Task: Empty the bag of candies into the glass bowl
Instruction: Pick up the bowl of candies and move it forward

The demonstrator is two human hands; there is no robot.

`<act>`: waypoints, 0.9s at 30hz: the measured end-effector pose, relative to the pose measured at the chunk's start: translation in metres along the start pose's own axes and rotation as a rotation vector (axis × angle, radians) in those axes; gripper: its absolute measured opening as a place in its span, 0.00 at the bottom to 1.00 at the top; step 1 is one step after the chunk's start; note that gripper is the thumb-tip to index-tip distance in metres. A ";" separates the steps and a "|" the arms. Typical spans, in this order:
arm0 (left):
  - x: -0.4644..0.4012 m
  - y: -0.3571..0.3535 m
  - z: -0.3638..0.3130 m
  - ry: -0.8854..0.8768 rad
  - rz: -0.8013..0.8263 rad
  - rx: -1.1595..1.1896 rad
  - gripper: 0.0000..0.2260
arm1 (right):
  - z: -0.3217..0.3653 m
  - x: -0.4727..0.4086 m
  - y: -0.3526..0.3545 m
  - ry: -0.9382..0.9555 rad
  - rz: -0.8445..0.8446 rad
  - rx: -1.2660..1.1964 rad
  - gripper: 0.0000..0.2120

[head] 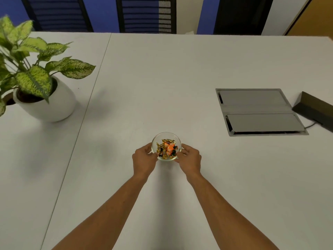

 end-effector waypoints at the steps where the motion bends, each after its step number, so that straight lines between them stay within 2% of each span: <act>1: -0.010 -0.002 -0.010 -0.011 -0.002 -0.004 0.22 | 0.006 -0.012 -0.004 0.008 0.002 0.002 0.21; 14: -0.142 -0.035 -0.115 -0.092 -0.010 -0.069 0.23 | 0.055 -0.168 -0.049 0.057 -0.032 -0.003 0.17; 22: -0.184 -0.053 -0.138 -0.130 0.007 -0.054 0.20 | 0.055 -0.218 -0.062 0.062 -0.038 0.004 0.20; 27: -0.190 -0.054 -0.136 -0.140 0.017 -0.051 0.22 | 0.050 -0.224 -0.066 0.086 -0.008 0.008 0.20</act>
Point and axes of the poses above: each hand's wrist, its own x-axis away from the middle knuckle, its own y-axis out of the back of the hand, z = x × y, the point moved 10 cm from there along -x, towards the middle knuckle, and after that the axes turned 12 degrees about y, right-handed, at the moved point
